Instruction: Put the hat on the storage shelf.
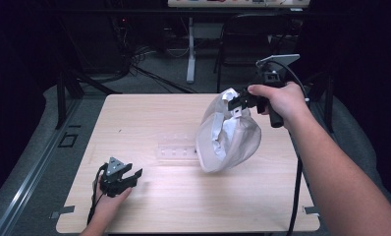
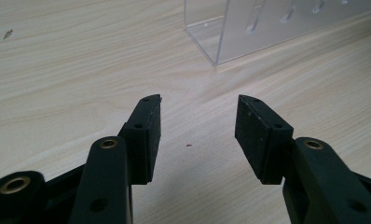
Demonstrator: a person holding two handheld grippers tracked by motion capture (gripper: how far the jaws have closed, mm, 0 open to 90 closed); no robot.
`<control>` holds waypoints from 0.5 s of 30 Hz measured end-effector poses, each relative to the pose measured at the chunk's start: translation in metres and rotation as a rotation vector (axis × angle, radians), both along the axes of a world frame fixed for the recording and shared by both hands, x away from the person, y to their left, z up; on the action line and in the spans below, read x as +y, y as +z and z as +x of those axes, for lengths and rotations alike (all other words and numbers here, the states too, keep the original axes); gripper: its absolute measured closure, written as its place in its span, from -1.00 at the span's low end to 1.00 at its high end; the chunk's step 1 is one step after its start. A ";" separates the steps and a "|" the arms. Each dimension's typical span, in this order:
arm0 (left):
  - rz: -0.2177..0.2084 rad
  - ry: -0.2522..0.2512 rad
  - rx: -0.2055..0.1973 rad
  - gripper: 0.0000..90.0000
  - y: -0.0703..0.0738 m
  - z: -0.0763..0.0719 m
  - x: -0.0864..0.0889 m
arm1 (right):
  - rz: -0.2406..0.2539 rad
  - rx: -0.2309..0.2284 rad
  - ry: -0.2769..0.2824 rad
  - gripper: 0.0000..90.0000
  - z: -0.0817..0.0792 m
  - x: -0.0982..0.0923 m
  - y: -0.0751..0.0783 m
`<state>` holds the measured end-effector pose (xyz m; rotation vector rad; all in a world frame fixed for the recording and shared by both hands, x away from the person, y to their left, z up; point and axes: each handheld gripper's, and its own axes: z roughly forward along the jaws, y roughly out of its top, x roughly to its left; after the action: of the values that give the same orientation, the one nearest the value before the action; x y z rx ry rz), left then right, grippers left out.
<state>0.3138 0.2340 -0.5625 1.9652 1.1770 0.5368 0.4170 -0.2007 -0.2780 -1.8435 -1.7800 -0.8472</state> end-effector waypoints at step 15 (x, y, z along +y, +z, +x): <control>0.000 -0.010 -0.002 0.12 0.000 0.000 -0.001 | 0.043 -0.020 -0.074 0.81 0.025 0.010 -0.005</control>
<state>0.3138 0.2327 -0.5623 1.9693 1.1655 0.5339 0.4424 -0.1908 -0.2833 -1.8901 -1.7007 -0.9273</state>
